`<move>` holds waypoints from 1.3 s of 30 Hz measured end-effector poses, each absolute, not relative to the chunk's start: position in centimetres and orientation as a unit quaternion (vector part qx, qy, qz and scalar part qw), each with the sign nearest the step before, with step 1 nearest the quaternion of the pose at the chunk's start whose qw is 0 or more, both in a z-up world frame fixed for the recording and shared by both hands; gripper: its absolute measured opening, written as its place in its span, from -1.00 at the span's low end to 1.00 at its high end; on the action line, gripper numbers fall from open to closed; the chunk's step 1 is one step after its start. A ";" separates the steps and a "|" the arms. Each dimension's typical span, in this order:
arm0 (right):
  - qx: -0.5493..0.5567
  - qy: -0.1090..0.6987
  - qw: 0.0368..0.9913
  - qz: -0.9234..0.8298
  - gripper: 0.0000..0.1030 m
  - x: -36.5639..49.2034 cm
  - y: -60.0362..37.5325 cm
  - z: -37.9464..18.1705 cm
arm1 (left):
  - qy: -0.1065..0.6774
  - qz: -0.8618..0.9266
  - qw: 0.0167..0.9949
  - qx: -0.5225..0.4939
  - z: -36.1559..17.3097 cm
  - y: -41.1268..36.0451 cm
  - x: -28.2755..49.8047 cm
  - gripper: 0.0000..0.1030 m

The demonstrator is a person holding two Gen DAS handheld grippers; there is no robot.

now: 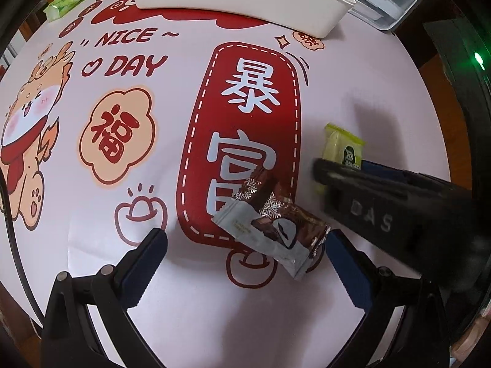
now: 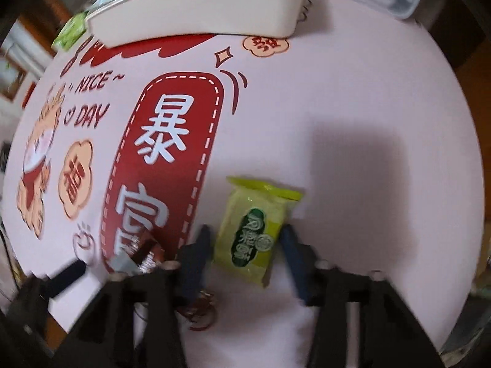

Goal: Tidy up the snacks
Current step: 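Grasp the chocolate bar with left tool while right tool grasps the green pack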

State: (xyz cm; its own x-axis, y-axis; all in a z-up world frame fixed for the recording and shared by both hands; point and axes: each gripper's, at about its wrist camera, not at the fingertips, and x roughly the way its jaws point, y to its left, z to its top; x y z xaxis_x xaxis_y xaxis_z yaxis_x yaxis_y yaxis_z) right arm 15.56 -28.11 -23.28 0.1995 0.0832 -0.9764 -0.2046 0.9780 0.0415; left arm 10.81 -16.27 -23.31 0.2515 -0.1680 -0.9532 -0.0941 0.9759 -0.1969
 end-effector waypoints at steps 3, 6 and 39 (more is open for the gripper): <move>-0.027 0.623 0.775 0.103 -0.21 15.4 -29.8 -23.2 | 0.613 -0.021 0.782 -0.111 -23.4 -16.3 11.1 0.99; -0.003 0.619 0.779 0.095 -0.21 15.1 -31.8 -23.2 | 0.617 -0.016 0.778 -0.121 -23.6 -16.5 11.6 0.99; 0.073 0.626 0.772 0.082 -0.21 12.4 -36.5 -22.9 | 0.625 0.053 0.748 -0.217 -24.7 -16.2 13.9 0.71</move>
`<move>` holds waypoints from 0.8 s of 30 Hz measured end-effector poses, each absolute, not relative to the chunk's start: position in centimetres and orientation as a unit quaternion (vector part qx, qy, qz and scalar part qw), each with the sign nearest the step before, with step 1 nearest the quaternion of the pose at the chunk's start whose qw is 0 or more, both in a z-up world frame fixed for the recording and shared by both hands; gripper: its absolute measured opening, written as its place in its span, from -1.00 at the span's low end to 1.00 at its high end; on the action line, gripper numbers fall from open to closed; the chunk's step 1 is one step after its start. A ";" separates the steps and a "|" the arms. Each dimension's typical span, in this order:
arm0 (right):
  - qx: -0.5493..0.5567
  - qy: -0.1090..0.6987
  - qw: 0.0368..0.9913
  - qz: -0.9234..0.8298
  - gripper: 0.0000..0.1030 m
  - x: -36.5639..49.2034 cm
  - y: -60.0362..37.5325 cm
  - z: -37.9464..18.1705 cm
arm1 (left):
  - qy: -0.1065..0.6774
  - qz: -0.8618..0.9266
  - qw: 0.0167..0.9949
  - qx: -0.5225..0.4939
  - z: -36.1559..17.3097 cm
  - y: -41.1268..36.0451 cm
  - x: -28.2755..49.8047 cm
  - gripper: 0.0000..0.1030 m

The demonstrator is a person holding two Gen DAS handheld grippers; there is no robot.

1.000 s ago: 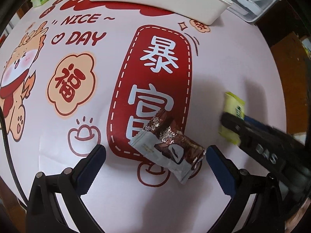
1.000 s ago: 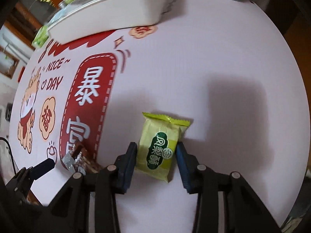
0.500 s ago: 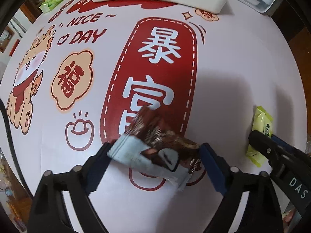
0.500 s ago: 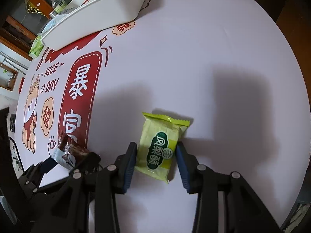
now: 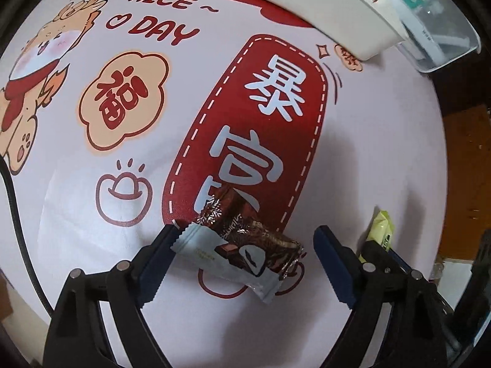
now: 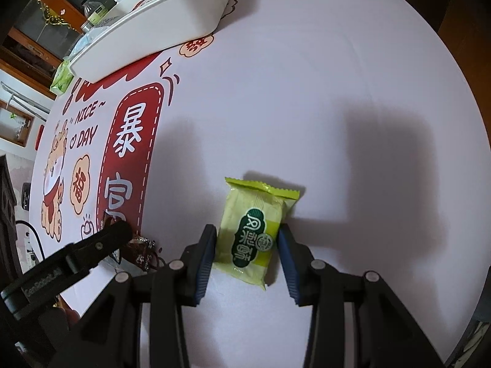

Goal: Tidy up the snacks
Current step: 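Grasp the chocolate bar with left tool while right tool grasps the green pack, then carry the chocolate bar and green pack into the white tray and release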

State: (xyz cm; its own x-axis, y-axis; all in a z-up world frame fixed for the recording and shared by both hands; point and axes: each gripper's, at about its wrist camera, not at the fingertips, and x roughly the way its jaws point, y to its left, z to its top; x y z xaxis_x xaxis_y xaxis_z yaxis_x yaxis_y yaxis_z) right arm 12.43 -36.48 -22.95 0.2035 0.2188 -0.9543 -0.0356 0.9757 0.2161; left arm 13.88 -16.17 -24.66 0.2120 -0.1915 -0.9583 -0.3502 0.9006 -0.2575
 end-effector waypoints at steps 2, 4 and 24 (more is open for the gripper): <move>0.069 0.626 0.773 0.080 -0.21 12.4 -36.4 -23.0 | 0.633 0.066 0.747 -0.195 -25.2 -16.8 14.0 0.70; 0.069 0.626 0.773 0.079 -0.21 12.5 -36.2 -23.1 | 0.638 0.085 0.748 -0.161 -25.0 -17.8 14.1 0.44; 0.066 0.566 0.811 0.133 -0.22 13.1 -34.5 -17.1 | 0.571 0.006 0.818 -0.071 -15.8 -16.0 13.7 -0.62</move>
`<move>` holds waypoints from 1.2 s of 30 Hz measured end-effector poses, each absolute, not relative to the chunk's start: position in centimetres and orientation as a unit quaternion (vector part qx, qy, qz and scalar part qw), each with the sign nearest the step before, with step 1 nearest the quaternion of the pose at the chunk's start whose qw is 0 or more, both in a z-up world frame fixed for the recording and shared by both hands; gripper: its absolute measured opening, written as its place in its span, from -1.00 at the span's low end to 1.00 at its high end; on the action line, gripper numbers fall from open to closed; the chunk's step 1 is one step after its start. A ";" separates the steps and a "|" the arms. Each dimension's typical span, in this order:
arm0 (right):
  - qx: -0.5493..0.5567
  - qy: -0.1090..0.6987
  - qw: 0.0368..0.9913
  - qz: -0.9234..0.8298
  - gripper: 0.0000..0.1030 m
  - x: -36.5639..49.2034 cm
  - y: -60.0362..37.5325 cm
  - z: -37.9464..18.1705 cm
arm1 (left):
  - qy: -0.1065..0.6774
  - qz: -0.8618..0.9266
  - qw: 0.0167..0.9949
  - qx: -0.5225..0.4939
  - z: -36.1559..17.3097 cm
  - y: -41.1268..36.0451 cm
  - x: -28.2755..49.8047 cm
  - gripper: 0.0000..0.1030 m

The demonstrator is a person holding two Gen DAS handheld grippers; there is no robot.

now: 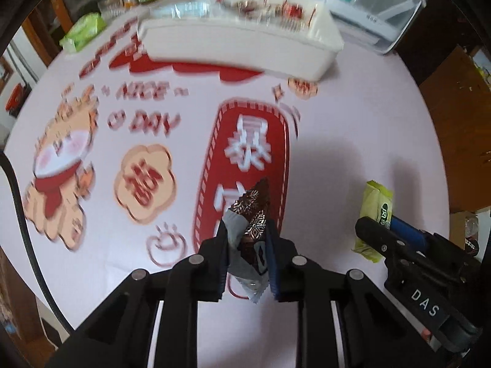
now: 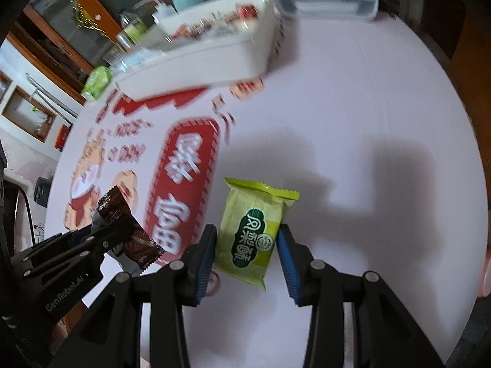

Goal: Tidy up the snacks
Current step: 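Carry the chocolate bar and green pack into the white tray and release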

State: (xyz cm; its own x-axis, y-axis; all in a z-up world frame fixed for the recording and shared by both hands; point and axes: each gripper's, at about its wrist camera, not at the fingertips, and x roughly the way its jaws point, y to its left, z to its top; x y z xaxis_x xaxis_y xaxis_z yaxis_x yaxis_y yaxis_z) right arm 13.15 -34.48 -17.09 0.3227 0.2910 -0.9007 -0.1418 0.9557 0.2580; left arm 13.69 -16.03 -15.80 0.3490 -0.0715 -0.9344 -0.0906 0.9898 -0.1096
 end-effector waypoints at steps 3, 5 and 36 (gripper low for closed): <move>0.058 0.539 0.828 0.145 -0.22 14.4 -33.6 -13.9 | 0.550 -0.001 0.833 -0.055 -12.9 -15.3 14.9 -0.62; 0.049 0.516 0.841 0.152 -0.22 15.6 -32.9 -11.4 | 0.537 -0.005 0.842 -0.045 -10.6 -14.5 15.5 -0.62; 0.017 0.449 0.891 0.065 -0.20 39.1 -26.1 -4.1 | 0.444 -0.016 0.894 0.060 -2.0 -10.5 42.3 -0.60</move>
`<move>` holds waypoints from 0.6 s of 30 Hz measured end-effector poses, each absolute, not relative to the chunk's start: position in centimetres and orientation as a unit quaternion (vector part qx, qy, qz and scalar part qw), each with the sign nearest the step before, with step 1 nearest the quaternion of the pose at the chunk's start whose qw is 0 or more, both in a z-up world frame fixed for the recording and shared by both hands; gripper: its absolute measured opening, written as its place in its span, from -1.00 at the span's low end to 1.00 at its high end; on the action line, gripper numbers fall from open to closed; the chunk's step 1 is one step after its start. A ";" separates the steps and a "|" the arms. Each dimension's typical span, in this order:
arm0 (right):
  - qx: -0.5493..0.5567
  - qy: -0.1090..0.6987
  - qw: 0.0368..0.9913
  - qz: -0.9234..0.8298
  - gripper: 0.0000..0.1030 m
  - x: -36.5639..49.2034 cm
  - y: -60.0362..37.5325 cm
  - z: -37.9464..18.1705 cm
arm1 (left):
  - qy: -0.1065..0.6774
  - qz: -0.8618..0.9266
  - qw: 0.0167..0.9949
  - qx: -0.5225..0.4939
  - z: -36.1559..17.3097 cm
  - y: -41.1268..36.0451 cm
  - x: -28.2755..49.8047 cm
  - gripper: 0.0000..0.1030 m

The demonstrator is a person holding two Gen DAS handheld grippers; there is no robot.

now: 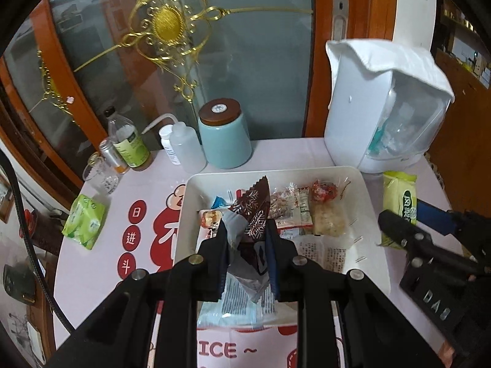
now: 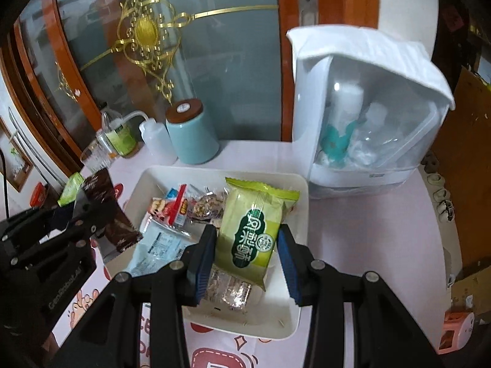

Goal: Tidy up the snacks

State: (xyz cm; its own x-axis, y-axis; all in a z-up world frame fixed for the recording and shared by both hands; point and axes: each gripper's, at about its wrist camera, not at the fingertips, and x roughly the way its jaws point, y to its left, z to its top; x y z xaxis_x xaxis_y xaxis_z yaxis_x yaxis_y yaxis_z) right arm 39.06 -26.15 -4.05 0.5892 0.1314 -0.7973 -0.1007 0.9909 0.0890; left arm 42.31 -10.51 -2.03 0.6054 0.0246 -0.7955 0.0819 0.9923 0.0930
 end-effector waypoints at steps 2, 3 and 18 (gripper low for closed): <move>0.012 0.460 0.886 0.062 -0.20 39.7 -25.7 -4.9 | 0.451 -0.015 0.890 0.067 -3.1 -10.7 43.3 -0.59; 0.009 0.464 0.884 0.064 -0.20 40.0 -25.5 -5.2 | 0.454 -0.015 0.888 0.069 -3.5 -10.9 43.6 -0.52; -0.022 0.466 0.882 0.067 0.29 40.3 -24.7 -6.9 | 0.481 0.023 0.875 0.039 -6.8 -7.9 45.3 0.99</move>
State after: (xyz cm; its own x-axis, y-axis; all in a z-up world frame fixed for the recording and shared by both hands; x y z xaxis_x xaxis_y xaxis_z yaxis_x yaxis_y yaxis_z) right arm 40.25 -24.73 -6.92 0.5574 0.0983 -0.8244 -0.1396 0.9899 0.0237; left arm 45.29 -7.89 -6.75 0.5358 0.0770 -0.8408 -0.0022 0.9960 0.0899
